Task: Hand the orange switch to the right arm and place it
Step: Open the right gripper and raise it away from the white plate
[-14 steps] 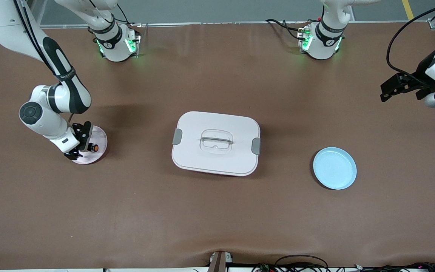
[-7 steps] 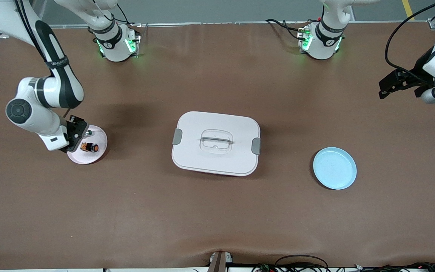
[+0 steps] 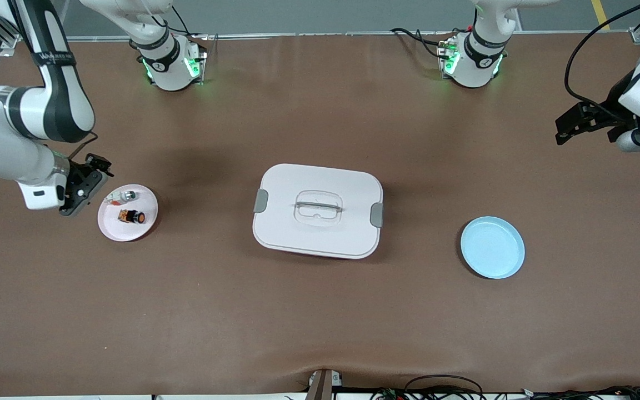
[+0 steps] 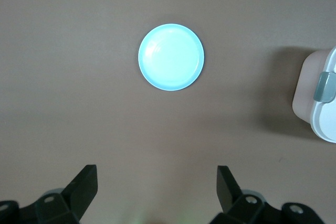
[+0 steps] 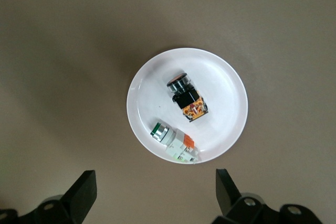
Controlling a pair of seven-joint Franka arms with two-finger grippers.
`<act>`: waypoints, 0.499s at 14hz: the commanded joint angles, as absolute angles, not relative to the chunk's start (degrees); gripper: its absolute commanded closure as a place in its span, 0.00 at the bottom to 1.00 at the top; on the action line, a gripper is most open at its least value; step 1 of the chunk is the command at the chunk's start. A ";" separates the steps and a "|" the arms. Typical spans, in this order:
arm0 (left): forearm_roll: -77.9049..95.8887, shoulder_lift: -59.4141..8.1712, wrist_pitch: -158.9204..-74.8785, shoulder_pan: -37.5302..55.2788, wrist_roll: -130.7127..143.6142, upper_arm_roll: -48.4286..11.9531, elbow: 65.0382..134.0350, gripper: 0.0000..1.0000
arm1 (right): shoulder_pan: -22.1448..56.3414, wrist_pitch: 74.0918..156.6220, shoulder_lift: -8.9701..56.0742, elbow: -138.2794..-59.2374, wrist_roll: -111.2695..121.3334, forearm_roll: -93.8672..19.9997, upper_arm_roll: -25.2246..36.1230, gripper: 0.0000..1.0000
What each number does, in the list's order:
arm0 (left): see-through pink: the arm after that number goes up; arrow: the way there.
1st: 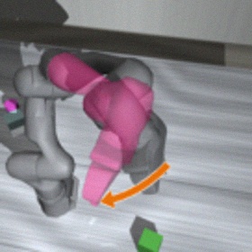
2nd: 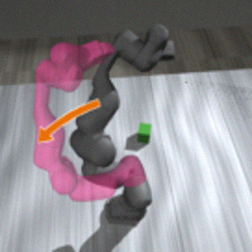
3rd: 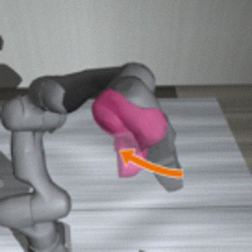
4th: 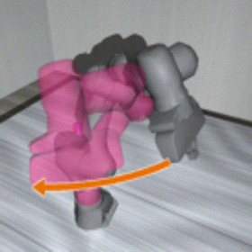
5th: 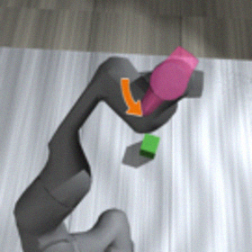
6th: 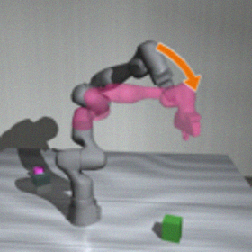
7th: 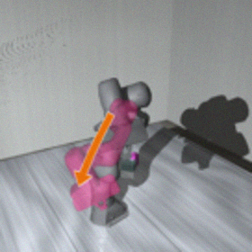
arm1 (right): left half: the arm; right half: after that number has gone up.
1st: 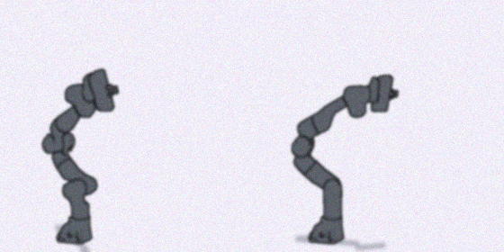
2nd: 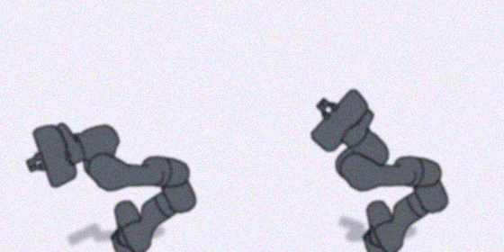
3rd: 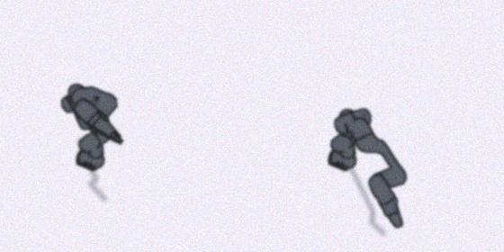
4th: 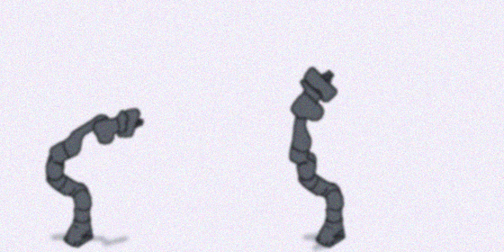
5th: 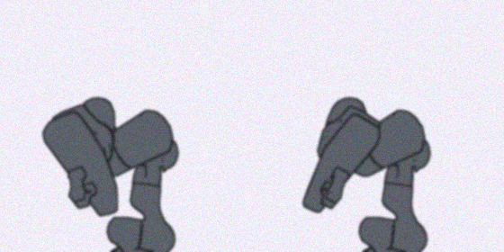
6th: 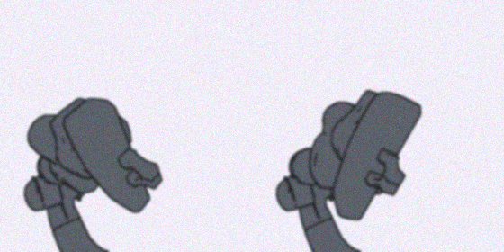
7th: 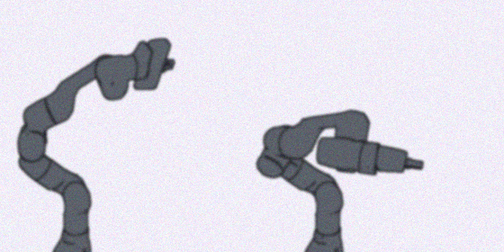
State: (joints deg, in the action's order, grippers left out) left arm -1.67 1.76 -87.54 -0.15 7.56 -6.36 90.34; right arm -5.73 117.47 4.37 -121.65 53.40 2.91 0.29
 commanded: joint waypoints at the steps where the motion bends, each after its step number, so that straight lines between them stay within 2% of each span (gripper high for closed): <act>1: -1.41 3.96 -87.98 -0.44 6.50 -6.50 92.63 0.00 | -5.63 113.22 -0.43 -121.91 46.34 2.20 0.35 0.00; 4: -1.49 4.04 -87.98 -0.53 6.50 -6.50 92.64 0.00 | -5.71 108.82 -4.03 -121.73 39.66 2.29 0.44 0.00; 7: -1.58 4.04 -87.98 -0.53 6.50 -6.50 92.64 0.00 | -5.89 102.07 -5.18 -118.31 33.08 2.29 0.62 0.00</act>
